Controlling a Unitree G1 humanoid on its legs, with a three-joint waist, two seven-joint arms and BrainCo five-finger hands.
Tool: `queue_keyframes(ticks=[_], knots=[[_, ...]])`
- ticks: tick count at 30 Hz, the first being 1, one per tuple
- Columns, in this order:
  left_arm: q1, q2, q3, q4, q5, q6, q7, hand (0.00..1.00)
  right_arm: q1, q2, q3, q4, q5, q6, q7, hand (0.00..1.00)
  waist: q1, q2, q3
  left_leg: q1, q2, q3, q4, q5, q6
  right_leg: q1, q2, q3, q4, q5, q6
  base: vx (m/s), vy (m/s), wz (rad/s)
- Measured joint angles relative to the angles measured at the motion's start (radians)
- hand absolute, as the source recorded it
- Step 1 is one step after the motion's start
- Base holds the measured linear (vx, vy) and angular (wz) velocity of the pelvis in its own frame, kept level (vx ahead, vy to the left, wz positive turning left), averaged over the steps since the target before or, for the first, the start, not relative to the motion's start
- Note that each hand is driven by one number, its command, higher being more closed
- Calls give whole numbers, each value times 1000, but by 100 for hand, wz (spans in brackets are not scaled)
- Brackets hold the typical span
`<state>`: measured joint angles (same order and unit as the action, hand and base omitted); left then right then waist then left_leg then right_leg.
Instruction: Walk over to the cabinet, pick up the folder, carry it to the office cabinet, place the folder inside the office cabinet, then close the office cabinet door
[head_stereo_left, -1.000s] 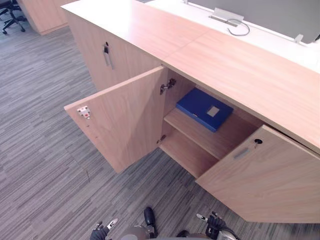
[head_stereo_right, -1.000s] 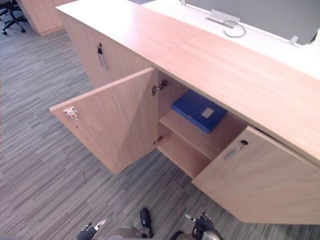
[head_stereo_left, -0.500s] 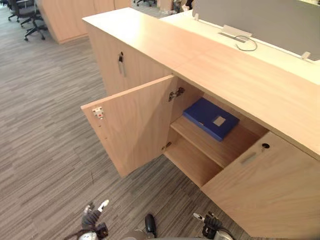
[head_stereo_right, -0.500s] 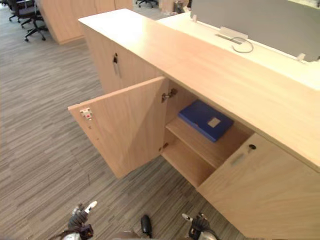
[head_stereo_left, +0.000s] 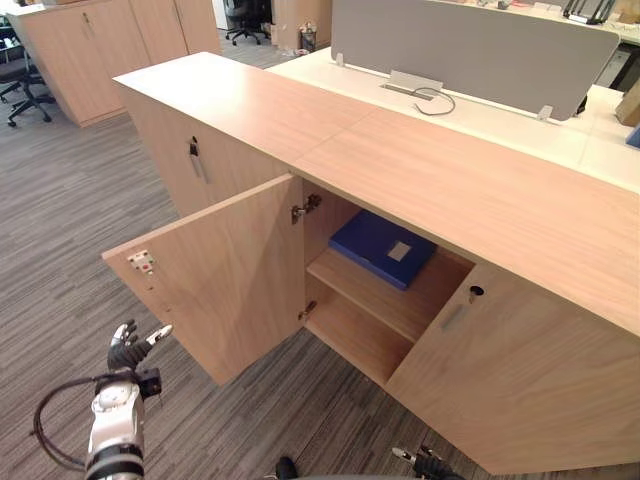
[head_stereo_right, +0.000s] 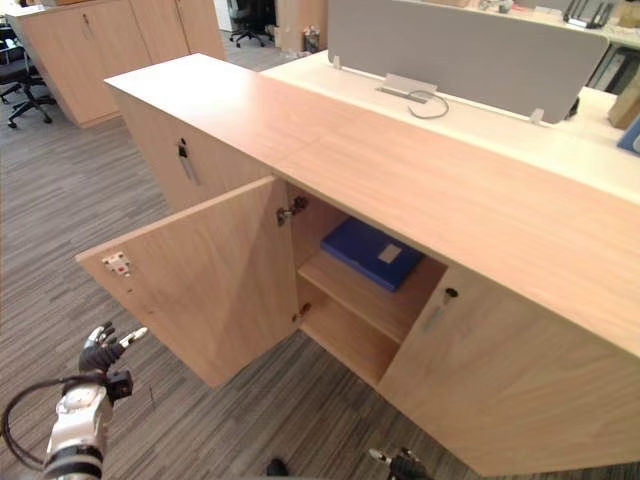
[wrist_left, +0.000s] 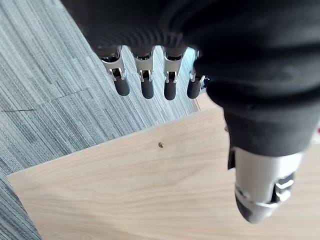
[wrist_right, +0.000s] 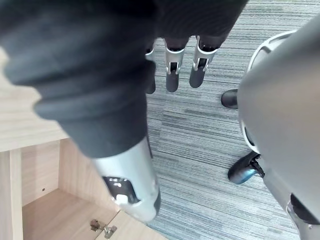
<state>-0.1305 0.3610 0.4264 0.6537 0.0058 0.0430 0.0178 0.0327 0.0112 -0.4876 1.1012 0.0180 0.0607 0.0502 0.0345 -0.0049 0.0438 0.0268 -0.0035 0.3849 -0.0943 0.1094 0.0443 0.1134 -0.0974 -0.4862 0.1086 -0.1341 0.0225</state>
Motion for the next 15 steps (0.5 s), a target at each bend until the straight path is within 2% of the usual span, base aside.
queue_keyframes(ticks=[5,13,15], knots=[[-141,67,-52,205,-48,11,-10,0,0,-4,1,16,2,1,5,0,-5,0,2,27,10,28,0,-15,-22,11,10,38,-4,-6,-10,-11,-14,-17],[-271,139,-92,347,-87,21,-11,0,10,-13,-3,35,42,1,8,0,-8,1,3,33,12,47,0,-21,-30,11,16,62,-6,-6,-15,-17,2,-9],[-304,172,-91,385,-124,29,-11,0,12,-14,-14,40,47,-1,10,0,-4,0,19,48,15,64,0,-32,-43,11,17,87,-4,-5,-15,-49,16,-21]])
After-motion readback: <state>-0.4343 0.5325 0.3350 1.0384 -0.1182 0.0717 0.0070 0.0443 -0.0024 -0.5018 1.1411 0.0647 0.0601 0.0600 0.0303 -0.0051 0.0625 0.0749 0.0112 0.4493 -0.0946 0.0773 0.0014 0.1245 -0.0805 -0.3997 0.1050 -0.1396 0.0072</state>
